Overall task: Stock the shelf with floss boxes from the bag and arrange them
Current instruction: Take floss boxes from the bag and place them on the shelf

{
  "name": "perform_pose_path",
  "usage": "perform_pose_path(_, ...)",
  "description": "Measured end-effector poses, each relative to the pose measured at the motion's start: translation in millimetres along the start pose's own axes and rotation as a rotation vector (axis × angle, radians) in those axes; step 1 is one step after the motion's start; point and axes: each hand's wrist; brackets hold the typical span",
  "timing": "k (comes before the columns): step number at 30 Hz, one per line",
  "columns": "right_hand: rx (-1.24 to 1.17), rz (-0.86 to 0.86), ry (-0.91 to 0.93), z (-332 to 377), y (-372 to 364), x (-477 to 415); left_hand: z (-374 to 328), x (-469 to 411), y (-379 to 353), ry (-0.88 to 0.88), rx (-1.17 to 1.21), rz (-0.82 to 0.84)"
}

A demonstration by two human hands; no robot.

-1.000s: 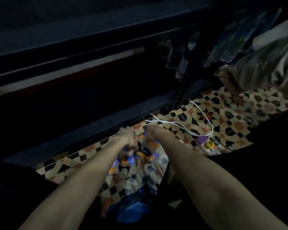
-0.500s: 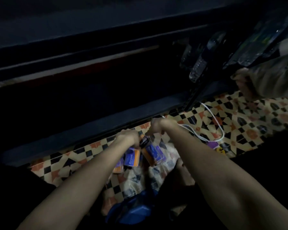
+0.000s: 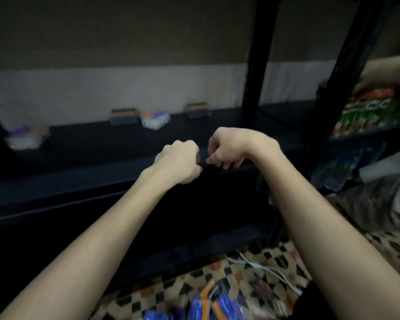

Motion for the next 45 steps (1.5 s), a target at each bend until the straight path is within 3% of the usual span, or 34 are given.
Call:
perform_pose_path(3, 0.020, -0.299, 0.040, 8.4, 16.6, -34.1, 18.0, -22.2, 20.9, 0.073, 0.037, -0.188)
perform_pose_path(5, 0.095, -0.385, 0.063, 16.3, 23.9, -67.0, 34.5, -47.0, 26.4, 0.140, 0.027, -0.264)
perform_pose_path(9, 0.129, -0.364, 0.049, 15.0, 29.8, -136.1, 70.2, -107.4, 14.7, 0.231, -0.047, -0.298)
perform_pose_path(14, 0.249, -0.370, -0.026, -11.3, 33.9, -214.8, 97.5, -182.7, -4.9, 0.133, -0.200, -0.280)
perform_pose_path(19, 0.339, -0.238, -0.010, -29.1, 36.4, -267.1, 107.2, -227.4, -14.9, 0.155, -0.213, -0.198)
perform_pose_path(24, 0.416, -0.313, -0.015, -30.2, 41.3, -259.5, 108.8, -214.2, -1.9, 0.167, -0.131, -0.032)
perform_pose_path(28, 0.287, -0.218, 0.005, -26.9, 40.8, -220.9, 96.4, -175.2, 11.8, 0.139, -0.092, 0.029)
perform_pose_path(33, 0.268, -0.164, -0.014, -3.4, 51.4, -127.3, 56.9, -97.2, 31.5, 0.067, -0.103, -0.037)
perform_pose_path(39, 0.192, 0.172, -0.068, 11.6, 56.9, -17.6, 8.3, -2.4, 50.9, -0.029, -0.285, -0.079)
perform_pose_path(42, 0.138, 0.358, -0.087, 13.2, 38.0, 20.1, -3.3, 26.4, 48.1, -0.018, -0.305, 0.061)
perform_pose_path(45, 0.178, 0.497, -0.101, 17.6, 3.1, 31.7, -1.2, 42.7, 24.0, -0.005, -0.287, 0.323)
Point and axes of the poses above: each hand's wrist, its own x-axis away from the middle knuckle, its own y-axis out of the back of the hand, z = x × y, and after that the axes turned 2 degrees about x, right-handed
